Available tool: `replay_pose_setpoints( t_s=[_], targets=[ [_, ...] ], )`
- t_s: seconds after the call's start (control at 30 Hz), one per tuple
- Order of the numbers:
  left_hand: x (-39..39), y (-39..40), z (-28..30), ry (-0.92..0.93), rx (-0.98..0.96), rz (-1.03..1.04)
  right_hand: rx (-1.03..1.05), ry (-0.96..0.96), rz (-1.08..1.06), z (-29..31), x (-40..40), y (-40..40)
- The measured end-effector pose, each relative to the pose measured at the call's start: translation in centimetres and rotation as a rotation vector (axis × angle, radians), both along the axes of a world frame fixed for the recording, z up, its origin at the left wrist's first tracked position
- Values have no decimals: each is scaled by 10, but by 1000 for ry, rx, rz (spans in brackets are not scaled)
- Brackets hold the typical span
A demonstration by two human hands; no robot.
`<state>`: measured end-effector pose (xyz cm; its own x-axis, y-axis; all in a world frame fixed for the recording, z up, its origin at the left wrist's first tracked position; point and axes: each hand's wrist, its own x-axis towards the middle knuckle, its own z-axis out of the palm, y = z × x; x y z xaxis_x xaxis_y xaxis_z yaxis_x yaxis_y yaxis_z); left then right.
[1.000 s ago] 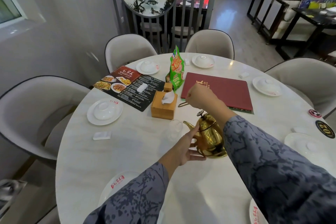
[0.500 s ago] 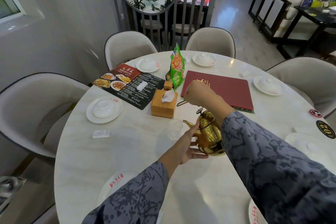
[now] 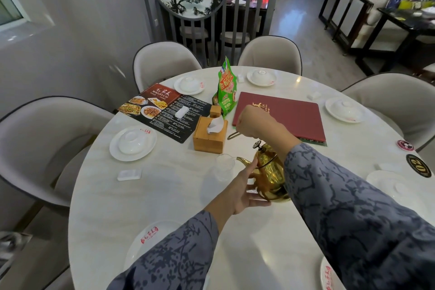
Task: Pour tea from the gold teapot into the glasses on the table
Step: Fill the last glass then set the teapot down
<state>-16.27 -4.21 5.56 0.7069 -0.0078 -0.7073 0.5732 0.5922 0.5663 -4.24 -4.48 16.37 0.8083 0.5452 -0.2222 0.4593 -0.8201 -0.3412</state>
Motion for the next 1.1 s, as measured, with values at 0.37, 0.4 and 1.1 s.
replay_pose_setpoints(
  t_s=[0.37,0.4,1.1],
  targets=[
    [0,-2,4,2,1,3,-6,6,-1,4,-3,-2],
    [0,-2,4,4,1,3,-9,7,-1,4,-3,-2],
    [2,-2,7,-32,-8,0,-54,-14,-6,22,-10,0]
  ],
)
